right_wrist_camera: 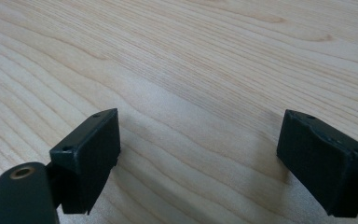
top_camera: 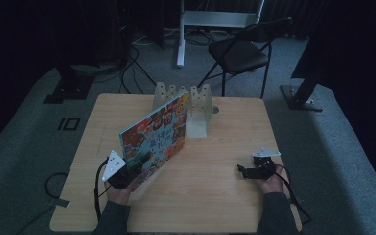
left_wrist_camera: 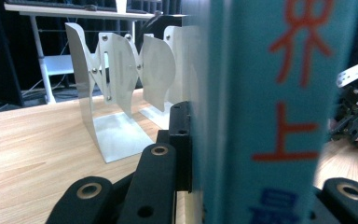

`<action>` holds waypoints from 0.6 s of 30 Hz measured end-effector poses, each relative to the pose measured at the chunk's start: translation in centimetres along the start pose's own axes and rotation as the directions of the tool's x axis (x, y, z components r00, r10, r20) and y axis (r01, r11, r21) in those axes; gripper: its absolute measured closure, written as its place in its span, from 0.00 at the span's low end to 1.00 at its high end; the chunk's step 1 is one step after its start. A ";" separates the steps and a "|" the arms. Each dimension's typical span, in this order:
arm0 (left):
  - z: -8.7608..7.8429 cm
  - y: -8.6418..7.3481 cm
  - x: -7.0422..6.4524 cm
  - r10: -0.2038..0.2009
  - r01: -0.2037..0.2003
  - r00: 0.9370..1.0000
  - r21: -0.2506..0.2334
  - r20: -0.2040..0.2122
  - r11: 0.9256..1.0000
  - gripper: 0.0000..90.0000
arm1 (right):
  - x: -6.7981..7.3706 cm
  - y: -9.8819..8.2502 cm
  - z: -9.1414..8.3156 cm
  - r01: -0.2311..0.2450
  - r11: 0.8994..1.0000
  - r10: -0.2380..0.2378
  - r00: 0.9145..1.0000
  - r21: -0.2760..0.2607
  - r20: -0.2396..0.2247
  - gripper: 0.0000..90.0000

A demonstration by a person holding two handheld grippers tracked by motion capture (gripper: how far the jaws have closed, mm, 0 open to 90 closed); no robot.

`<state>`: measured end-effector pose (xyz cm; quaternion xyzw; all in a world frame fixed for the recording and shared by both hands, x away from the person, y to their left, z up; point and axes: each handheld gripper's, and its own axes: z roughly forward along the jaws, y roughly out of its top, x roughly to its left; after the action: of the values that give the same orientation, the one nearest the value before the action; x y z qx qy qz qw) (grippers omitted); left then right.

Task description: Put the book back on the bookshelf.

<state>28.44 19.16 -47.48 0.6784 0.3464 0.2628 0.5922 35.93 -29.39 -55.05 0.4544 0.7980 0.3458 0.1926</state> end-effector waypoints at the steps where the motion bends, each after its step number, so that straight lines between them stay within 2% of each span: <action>1: 0.0 0.0 0.0 0.003 -0.003 1.000 0.003 -0.007 1.000 0.90 | 0.0 0.0 0.0 0.000 1.000 0.000 1.000 0.000 0.000 0.14; 18: 0.1 -0.2 0.1 -0.011 0.011 0.999 -0.006 -0.047 1.000 0.90 | 0.0 0.0 0.0 0.000 1.000 0.000 1.000 0.000 0.000 0.14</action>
<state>28.58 19.16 -47.70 0.6686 0.3631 0.2763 0.5871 35.93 -29.39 -55.05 0.4544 0.7980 0.3458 0.1925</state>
